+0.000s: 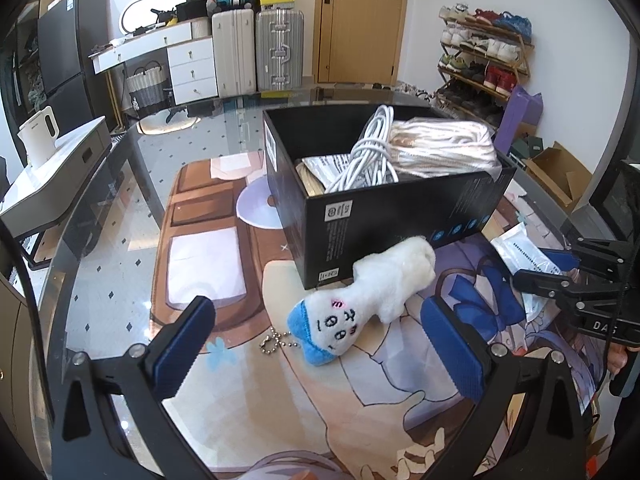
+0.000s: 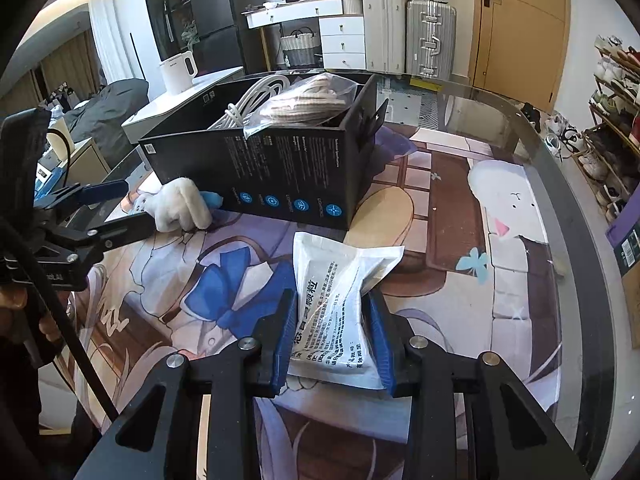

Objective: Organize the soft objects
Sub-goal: 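Grasp the white printed packet with the right tool while the left tool grasps the plush toy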

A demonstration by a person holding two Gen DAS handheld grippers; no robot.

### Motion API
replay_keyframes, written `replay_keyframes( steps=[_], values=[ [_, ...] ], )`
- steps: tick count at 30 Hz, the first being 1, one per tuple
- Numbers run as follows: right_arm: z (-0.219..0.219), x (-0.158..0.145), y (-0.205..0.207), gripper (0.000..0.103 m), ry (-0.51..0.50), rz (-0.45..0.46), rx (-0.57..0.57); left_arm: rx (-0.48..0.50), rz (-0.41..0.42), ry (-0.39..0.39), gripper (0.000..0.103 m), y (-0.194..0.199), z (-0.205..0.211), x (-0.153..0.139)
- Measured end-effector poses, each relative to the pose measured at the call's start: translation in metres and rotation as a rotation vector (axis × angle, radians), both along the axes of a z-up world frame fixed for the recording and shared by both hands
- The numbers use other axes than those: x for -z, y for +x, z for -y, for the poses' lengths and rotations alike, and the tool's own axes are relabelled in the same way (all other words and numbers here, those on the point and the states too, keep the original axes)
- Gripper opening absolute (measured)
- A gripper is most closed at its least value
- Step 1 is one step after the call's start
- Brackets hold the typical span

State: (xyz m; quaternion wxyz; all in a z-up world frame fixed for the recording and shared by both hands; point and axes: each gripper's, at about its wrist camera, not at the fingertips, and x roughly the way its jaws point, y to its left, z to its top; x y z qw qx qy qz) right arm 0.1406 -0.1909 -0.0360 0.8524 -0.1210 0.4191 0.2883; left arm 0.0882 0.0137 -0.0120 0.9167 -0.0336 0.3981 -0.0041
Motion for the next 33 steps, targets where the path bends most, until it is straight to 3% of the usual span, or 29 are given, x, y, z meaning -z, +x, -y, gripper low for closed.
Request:
replay_keyframes(
  steps=[6, 24, 27, 33],
  values=[
    [0.0, -0.002, -0.001, 0.035, 0.01, 0.0, -0.001, -0.008, -0.044, -0.032, 0.103, 0.009, -0.002, 0.005],
    [0.003, -0.002, 0.002, 0.035, 0.046, -0.014, -0.007, 0.031, -0.103, -0.02, 0.1, 0.033, 0.025, 0.011],
    [0.003, -0.002, 0.002, 0.035, 0.048, -0.014, -0.007, 0.029, -0.105, -0.009, 0.093, 0.033, 0.027, 0.01],
    [0.003, -0.002, 0.002, 0.035, 0.046, -0.012, -0.01, 0.046, -0.084, -0.001, 0.07, 0.027, 0.026, 0.007]
  ],
)
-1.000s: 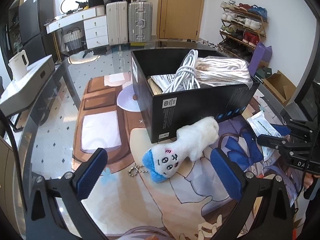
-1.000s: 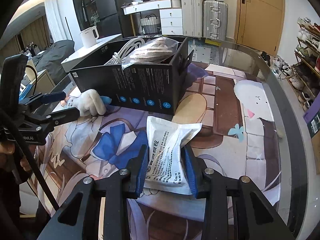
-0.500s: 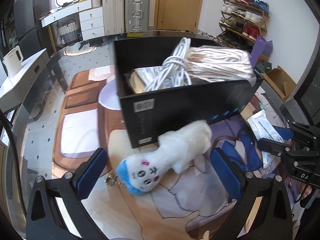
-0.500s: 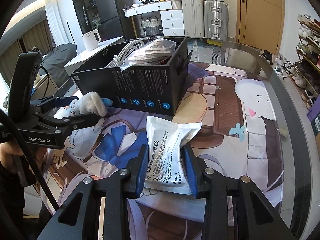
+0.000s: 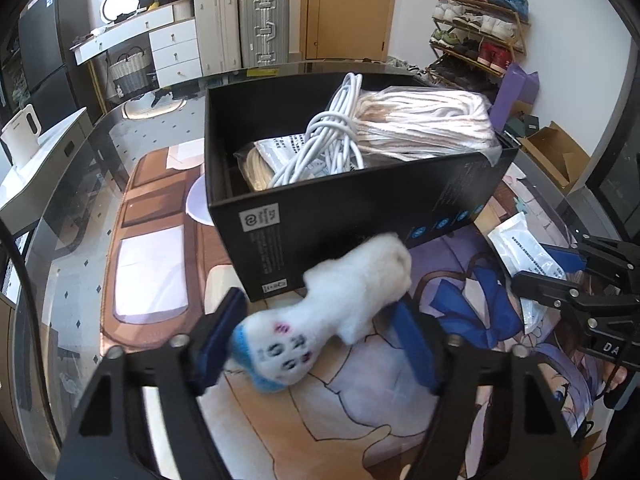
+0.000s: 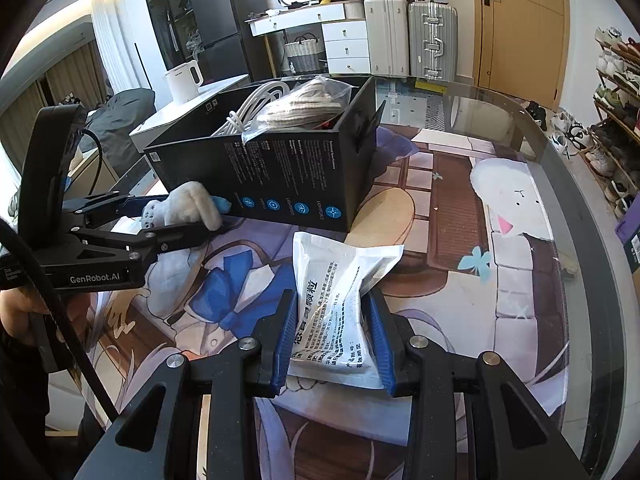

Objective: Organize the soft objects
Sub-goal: 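Grasp the white printed packet with the right tool while the left tool grasps the plush toy, then lift the packet and plush toy over the black box with both tools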

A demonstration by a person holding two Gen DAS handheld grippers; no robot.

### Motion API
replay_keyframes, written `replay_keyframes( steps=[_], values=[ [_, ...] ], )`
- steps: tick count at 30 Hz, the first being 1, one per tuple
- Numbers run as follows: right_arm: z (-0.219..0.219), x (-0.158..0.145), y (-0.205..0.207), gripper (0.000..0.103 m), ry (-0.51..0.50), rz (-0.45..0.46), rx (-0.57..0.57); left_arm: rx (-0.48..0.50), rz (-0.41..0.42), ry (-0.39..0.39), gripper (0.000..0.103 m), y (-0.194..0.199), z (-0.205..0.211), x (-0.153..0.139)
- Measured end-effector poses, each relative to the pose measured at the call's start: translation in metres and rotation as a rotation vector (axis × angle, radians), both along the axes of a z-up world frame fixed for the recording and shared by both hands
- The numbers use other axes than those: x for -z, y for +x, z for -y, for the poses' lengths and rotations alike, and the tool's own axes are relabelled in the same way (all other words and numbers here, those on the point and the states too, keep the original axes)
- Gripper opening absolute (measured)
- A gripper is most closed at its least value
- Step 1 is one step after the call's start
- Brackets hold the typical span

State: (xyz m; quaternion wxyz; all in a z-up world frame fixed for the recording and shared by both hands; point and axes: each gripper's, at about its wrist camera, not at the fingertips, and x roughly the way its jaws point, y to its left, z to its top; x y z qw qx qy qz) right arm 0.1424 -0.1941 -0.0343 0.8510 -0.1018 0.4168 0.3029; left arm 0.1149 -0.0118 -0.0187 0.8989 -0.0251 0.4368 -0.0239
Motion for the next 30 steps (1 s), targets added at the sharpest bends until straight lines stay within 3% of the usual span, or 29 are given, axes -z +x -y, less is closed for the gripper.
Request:
replay_keyframes(
  steps=[5, 15, 30],
  values=[
    [-0.001, 0.0, 0.0, 0.035, -0.005, 0.004, 0.0, 0.023, 0.008, -0.015, 0.055, -0.005, -0.002, -0.002],
    [-0.001, -0.001, -0.001, 0.035, -0.001, 0.009, 0.0, 0.079, 0.017, -0.01, 0.054, -0.021, 0.008, -0.004],
    [0.002, -0.011, -0.005, 0.035, 0.05, 0.017, -0.013, 0.054, 0.09, -0.034, 0.054, -0.039, 0.002, -0.022]
  ],
)
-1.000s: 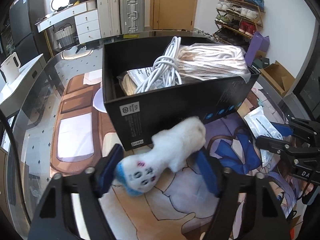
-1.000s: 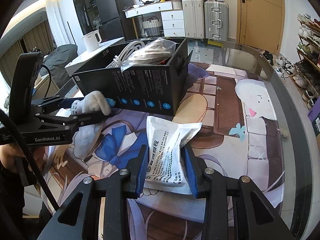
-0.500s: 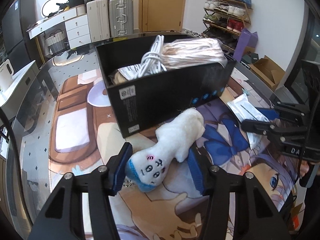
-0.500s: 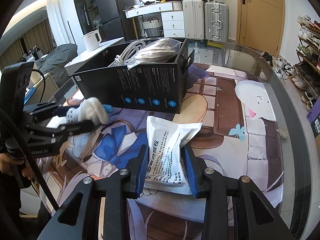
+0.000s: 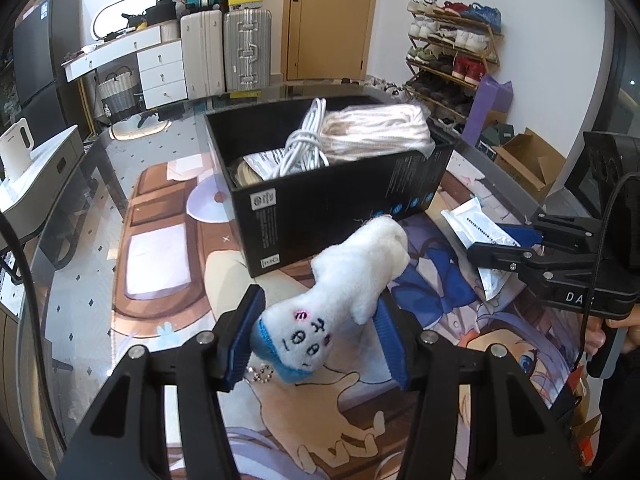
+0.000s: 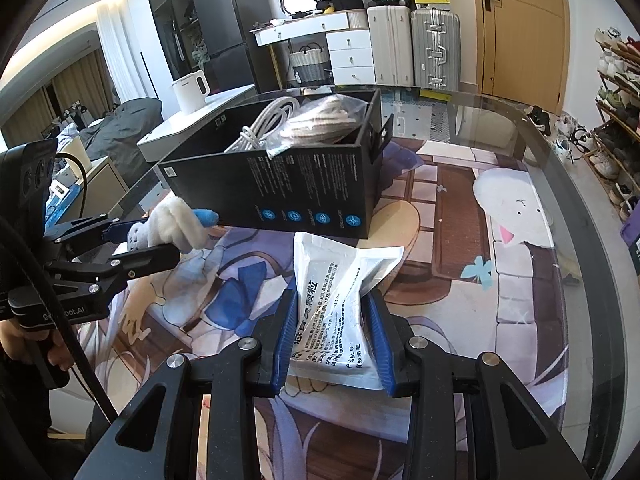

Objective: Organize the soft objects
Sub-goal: 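Lift the packet and plush toy over the black box with both tools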

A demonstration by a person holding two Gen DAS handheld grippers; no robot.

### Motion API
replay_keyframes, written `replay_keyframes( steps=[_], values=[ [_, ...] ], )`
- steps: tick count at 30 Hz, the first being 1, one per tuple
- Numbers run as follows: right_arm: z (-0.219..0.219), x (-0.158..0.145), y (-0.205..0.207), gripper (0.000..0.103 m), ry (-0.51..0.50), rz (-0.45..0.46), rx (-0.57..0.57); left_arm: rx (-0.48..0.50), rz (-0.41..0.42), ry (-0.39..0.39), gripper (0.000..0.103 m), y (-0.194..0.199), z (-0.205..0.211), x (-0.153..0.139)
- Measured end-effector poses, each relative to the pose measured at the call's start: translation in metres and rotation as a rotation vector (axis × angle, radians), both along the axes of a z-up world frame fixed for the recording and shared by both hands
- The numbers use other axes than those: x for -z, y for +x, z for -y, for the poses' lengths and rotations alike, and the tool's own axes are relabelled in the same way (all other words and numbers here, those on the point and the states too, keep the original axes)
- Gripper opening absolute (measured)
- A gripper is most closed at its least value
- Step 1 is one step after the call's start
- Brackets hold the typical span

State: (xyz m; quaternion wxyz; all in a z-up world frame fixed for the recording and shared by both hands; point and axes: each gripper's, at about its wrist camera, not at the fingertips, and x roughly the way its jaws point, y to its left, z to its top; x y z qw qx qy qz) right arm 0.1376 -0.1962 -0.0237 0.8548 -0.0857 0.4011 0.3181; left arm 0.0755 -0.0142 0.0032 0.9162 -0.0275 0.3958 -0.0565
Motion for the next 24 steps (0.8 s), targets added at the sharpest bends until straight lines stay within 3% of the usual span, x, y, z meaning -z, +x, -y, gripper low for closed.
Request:
replay_keyframes(
  steps=[9, 24],
  values=[
    [-0.005, -0.014, -0.009, 0.035, 0.023, 0.037, -0.018, -0.047, 0.062, -0.012, 0.054, -0.013, -0.011, -0.015],
    [-0.015, -0.065, -0.027, 0.035, 0.066, 0.126, -0.047, -0.08, 0.12, -0.046, 0.054, -0.014, -0.02, -0.036]
  ],
)
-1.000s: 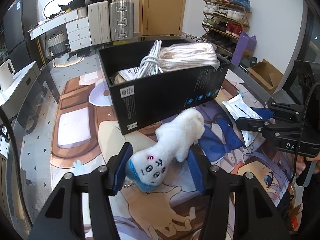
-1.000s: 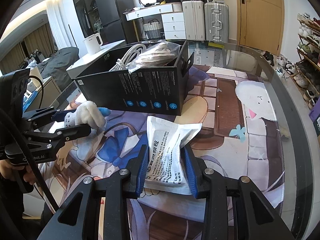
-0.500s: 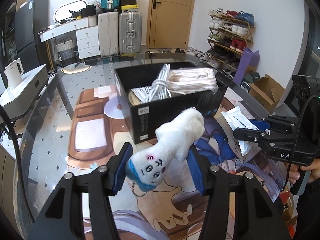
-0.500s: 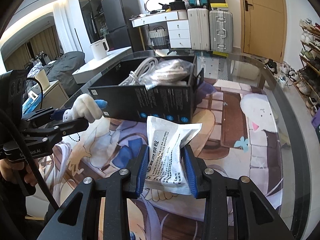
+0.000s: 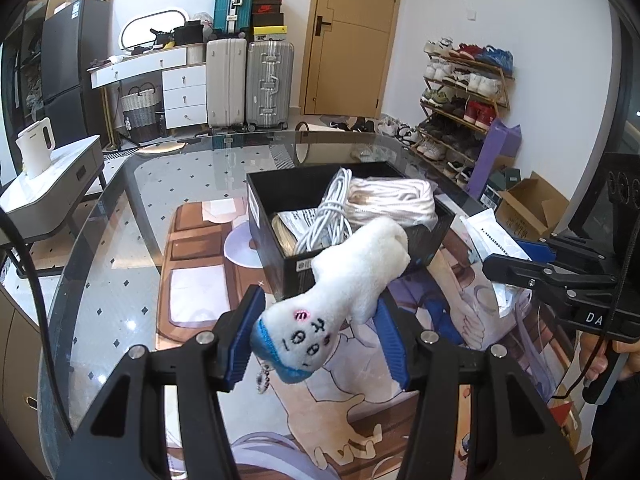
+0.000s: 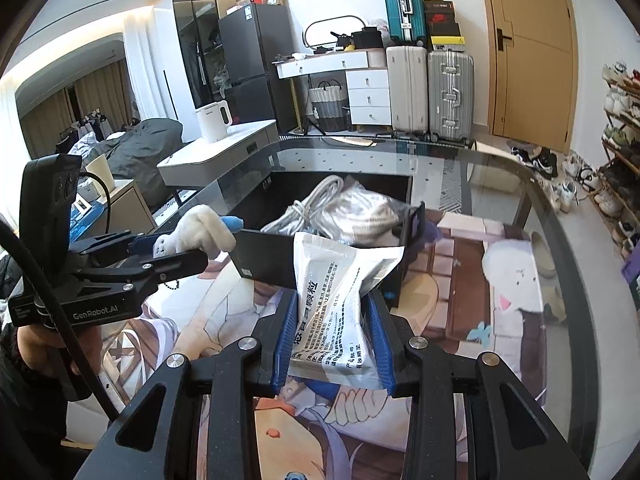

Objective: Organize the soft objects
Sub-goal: 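Lift the packet and plush toy over the black box with both tools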

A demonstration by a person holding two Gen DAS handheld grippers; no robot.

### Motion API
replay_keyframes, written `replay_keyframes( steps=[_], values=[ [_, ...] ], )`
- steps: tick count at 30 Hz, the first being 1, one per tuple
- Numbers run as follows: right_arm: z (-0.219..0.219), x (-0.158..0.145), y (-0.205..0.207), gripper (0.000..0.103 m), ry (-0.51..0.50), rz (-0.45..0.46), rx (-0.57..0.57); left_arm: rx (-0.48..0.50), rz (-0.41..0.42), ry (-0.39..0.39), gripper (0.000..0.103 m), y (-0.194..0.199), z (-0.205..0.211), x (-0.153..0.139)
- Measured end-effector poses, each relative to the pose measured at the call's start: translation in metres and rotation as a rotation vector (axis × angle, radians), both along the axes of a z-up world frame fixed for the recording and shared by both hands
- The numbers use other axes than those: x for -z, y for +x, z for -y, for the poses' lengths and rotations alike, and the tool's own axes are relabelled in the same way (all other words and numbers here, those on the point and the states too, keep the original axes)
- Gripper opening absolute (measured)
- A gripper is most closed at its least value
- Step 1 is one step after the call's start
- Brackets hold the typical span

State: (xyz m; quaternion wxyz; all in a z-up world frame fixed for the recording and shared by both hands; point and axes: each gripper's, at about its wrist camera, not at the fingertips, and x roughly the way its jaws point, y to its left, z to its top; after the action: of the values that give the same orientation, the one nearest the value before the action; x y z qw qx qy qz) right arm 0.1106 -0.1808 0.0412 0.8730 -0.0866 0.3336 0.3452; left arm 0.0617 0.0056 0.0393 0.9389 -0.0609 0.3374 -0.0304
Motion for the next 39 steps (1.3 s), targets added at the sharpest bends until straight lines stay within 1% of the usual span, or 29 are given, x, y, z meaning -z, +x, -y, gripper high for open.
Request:
replay_keyframes(
  steps=[9, 11, 20, 29, 34, 39],
  values=[
    [-0.009, -0.021, -0.001, 0.035, -0.005, 0.043, 0.002, -0.011, 0.031, -0.017, 0.054, 0.003, -0.006, -0.011],
    [-0.014, -0.024, 0.004, 0.035, -0.008, 0.047, 0.003, -0.021, 0.043, -0.012, 0.054, 0.006, -0.007, -0.014],
    [-0.036, -0.036, 0.024, 0.035, -0.029, 0.073, 0.0, -0.048, 0.059, -0.053, 0.054, 0.029, -0.016, -0.018],
    [-0.058, -0.035, 0.055, 0.035, -0.058, 0.071, 0.017, -0.07, 0.074, -0.049, 0.054, 0.059, -0.019, -0.021],
    [-0.065, -0.033, 0.075, 0.035, -0.069, 0.053, 0.034, -0.095, 0.061, -0.076, 0.054, 0.079, -0.022, -0.014],
    [-0.072, -0.025, 0.092, 0.035, -0.081, 0.031, 0.05, -0.096, 0.041, -0.081, 0.054, 0.094, -0.017, -0.005]
  ],
)
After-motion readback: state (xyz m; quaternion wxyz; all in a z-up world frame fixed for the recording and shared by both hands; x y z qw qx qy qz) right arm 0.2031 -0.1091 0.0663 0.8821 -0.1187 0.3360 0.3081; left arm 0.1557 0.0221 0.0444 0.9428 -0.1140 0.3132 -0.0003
